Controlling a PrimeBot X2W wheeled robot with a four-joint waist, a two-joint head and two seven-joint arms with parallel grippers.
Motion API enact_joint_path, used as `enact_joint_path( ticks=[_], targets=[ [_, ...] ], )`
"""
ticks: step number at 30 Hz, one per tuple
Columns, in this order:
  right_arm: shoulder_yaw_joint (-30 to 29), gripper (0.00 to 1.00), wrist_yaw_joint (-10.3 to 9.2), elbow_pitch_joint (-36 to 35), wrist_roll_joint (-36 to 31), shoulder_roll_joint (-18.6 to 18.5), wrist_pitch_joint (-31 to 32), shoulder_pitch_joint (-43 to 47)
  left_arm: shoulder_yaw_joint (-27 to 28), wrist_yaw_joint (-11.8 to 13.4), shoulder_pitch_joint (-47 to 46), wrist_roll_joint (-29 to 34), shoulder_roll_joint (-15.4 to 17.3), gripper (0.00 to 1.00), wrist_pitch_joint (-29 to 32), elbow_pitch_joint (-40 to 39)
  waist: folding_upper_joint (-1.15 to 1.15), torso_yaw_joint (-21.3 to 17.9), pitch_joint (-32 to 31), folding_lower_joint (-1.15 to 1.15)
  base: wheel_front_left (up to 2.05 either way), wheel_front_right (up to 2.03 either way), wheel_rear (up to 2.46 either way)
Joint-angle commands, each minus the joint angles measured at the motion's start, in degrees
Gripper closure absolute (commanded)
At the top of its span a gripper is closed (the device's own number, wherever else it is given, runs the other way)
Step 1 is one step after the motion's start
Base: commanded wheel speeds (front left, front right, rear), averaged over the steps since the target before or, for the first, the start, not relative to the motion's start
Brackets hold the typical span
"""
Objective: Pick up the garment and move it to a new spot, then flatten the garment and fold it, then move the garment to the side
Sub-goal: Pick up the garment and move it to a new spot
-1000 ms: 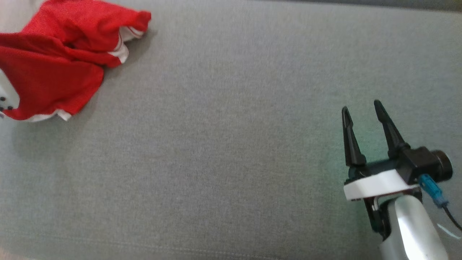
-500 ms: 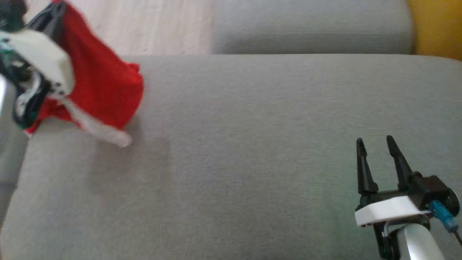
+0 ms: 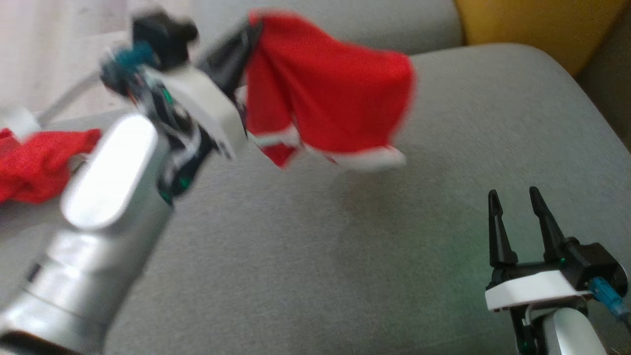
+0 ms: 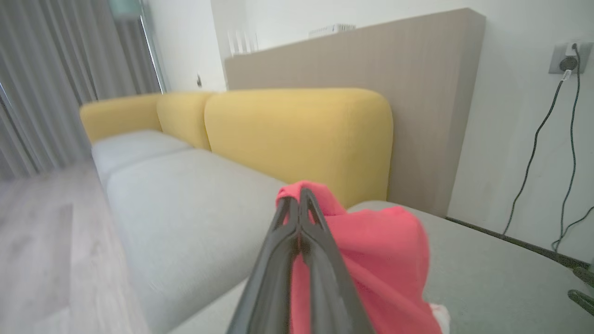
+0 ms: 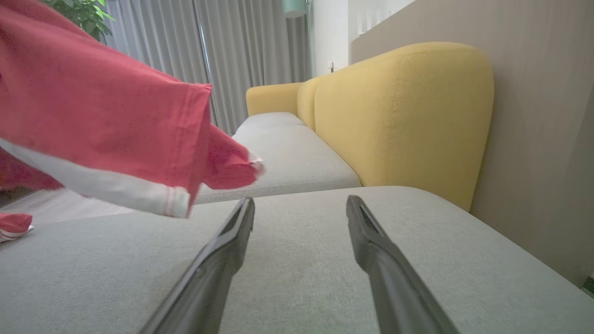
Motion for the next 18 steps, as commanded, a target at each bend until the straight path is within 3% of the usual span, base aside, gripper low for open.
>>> enact_joint_path(
  ticks=[1, 12, 13, 14, 15, 18],
  targets=[
    [1.54, 0.00, 0.43, -2.11, 0.42, -0.31, -0.62, -2.23, 2.11, 0.48, -1.00, -0.33, 1.58, 1.00, -0.40, -0.61, 0.00, -1.69, 1.77, 0.01, 0.00, 0.00, 0.00],
    [3.08, 0.00, 0.43, -2.56, 1.96, -0.31, -0.62, -5.23, 1.01, 2.88, 8.84, -2.23, -3.40, 1.00, -7.19, 19.07, 0.00, -5.55, 7.85, 0.01, 0.00, 0.00, 0.00],
    [3.00, 0.00, 0.43, -2.55, 2.00, -0.31, -0.62, -5.29, 0.98, 2.93, 8.92, -2.07, -3.79, 0.76, -8.30, 20.31, 0.00, -5.52, 7.97, 0.01, 0.00, 0.00, 0.00],
    [2.88, 0.00, 0.43, -2.51, 2.01, -0.31, -0.62, -5.29, 0.87, 2.86, 8.92, -1.91, -4.20, 0.42, -9.31, 21.39, 0.00, -5.42, 8.04, 0.01, 0.00, 0.00, 0.00],
    [2.71, 0.00, 0.43, -2.44, 2.00, -0.31, -0.62, -5.24, 0.89, 2.90, 8.81, -1.70, -4.60, 0.00, -10.61, 22.33, 0.00, -5.20, 7.99, 0.01, 0.00, 0.00, 0.00],
    [2.63, 0.00, 0.43, -2.06, 2.11, -0.31, -0.62, -4.97, 0.78, 3.16, 8.60, -0.80, -5.60, 0.00, -14.79, 24.83, 0.00, -4.36, 7.25, 0.01, 0.00, 0.00, 0.00]
  ],
)
